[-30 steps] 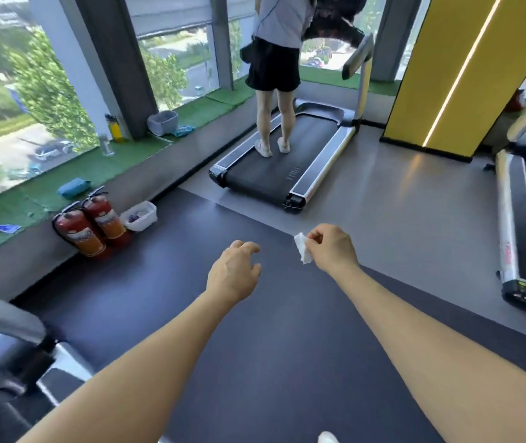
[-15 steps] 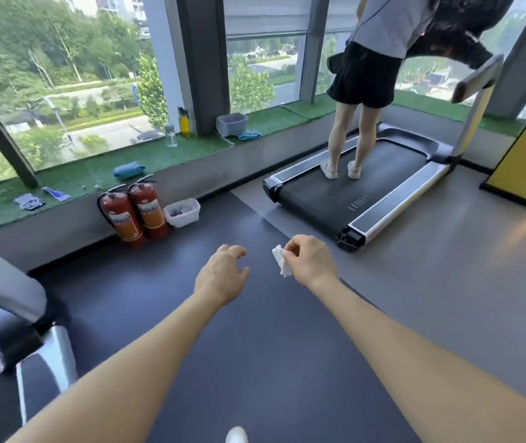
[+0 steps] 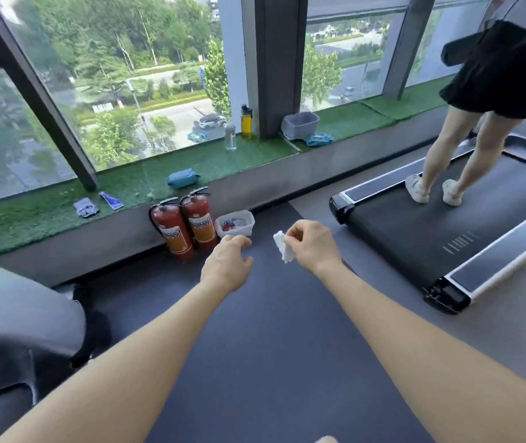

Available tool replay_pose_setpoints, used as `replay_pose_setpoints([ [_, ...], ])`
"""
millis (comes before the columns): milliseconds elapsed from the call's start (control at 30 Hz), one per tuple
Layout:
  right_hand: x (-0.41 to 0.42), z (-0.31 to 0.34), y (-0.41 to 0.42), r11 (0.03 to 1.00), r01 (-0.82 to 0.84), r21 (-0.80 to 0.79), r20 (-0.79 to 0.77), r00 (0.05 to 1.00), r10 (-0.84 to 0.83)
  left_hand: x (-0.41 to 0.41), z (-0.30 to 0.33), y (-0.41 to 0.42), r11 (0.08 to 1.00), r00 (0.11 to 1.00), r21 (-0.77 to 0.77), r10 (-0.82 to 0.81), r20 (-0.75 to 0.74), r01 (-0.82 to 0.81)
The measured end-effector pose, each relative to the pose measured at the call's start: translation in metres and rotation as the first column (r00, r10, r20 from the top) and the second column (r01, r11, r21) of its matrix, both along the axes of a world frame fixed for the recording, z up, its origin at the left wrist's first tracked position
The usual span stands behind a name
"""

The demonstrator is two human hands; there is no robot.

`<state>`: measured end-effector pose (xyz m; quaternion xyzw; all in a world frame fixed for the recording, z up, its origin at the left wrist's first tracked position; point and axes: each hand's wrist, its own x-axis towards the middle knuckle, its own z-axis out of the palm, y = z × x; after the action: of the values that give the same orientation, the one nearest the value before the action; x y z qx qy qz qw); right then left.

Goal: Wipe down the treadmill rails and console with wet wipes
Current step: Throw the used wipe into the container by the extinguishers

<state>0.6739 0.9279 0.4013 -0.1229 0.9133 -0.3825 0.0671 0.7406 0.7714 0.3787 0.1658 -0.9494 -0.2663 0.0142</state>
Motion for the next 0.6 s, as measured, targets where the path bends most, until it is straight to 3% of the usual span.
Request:
replay_pose_setpoints([
  [133, -0.098, -0.020, -0.031, 1.000, -0.009, 0.017, 0.061, 0.998, 0.008, -0.087, -0.007, -0.028, 1.000, 1.000, 0.002, 0.004, -0.003, -0.004],
  [600, -0.423, -0.038, -0.159, 0.980, -0.188, 0.061, 0.130, 0.975, 0.179, -0.360, -0.034, -0.134, 0.959, 0.962, 0.078, 0.267, 0.063, -0.271],
])
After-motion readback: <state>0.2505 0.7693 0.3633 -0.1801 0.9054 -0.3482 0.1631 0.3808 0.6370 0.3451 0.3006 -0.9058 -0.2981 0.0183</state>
